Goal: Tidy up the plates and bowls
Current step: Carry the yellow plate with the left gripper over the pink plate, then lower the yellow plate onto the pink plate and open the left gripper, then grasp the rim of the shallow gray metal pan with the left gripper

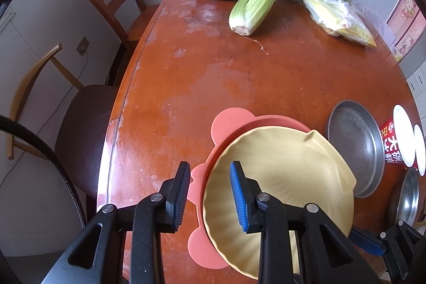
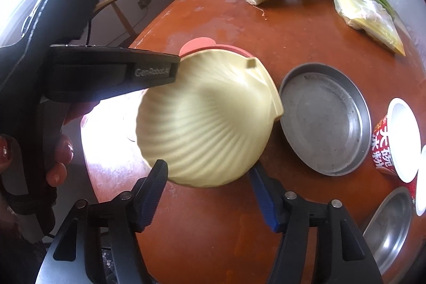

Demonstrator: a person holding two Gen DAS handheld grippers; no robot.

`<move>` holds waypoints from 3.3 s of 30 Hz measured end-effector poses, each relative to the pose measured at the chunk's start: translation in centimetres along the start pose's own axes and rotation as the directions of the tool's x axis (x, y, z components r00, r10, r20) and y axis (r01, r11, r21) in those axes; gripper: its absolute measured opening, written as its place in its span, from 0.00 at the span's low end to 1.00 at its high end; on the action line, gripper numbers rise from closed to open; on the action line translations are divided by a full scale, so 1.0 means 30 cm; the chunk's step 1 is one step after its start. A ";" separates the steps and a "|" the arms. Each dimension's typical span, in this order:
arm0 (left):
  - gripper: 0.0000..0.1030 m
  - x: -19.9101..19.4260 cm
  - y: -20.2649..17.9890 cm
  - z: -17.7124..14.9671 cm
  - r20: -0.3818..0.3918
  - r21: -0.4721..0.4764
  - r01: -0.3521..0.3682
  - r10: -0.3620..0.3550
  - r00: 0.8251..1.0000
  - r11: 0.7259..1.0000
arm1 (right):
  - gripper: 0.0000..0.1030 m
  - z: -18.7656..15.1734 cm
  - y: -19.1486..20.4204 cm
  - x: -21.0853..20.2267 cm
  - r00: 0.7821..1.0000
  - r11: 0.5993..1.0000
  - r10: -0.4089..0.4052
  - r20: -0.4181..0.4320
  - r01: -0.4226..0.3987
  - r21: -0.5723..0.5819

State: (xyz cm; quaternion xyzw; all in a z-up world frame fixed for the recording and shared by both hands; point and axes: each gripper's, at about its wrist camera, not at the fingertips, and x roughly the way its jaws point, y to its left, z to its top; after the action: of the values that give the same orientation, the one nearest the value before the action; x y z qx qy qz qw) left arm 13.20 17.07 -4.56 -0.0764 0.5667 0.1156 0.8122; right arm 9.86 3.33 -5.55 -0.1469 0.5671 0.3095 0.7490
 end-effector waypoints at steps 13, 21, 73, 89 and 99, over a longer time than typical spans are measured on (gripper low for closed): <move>0.30 -0.100 -0.031 -0.016 0.041 0.006 0.020 -0.020 0.999 1.000 | 0.65 -0.008 -0.060 -0.094 0.998 0.999 -0.013 0.066 0.010 0.048; 0.31 -0.180 -0.066 -0.028 0.073 0.020 0.034 -0.036 0.997 0.999 | 0.65 -0.035 -0.104 -0.195 0.991 0.995 -0.043 0.129 0.031 0.091; 0.39 -0.140 -0.390 0.075 -0.020 0.212 0.153 -0.152 0.988 0.965 | 0.65 -0.129 -0.449 -0.271 0.988 0.895 -0.086 0.127 0.021 0.446; 0.39 0.082 -0.456 0.202 -0.138 0.255 0.155 -0.123 0.983 0.954 | 0.65 -0.037 -0.523 -0.084 0.998 0.872 -0.059 -0.003 0.053 0.486; 0.39 0.150 -0.481 0.203 -0.161 0.286 0.138 -0.095 0.982 0.948 | 0.64 0.011 -0.532 -0.019 0.995 0.882 -0.086 -0.055 0.101 0.461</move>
State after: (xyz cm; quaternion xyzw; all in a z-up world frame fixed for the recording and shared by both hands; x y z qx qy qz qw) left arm 24.14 5.21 -6.77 0.0044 0.6296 -0.0247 0.7765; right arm 20.08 -8.86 -7.01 0.0037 0.6292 0.1264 0.7669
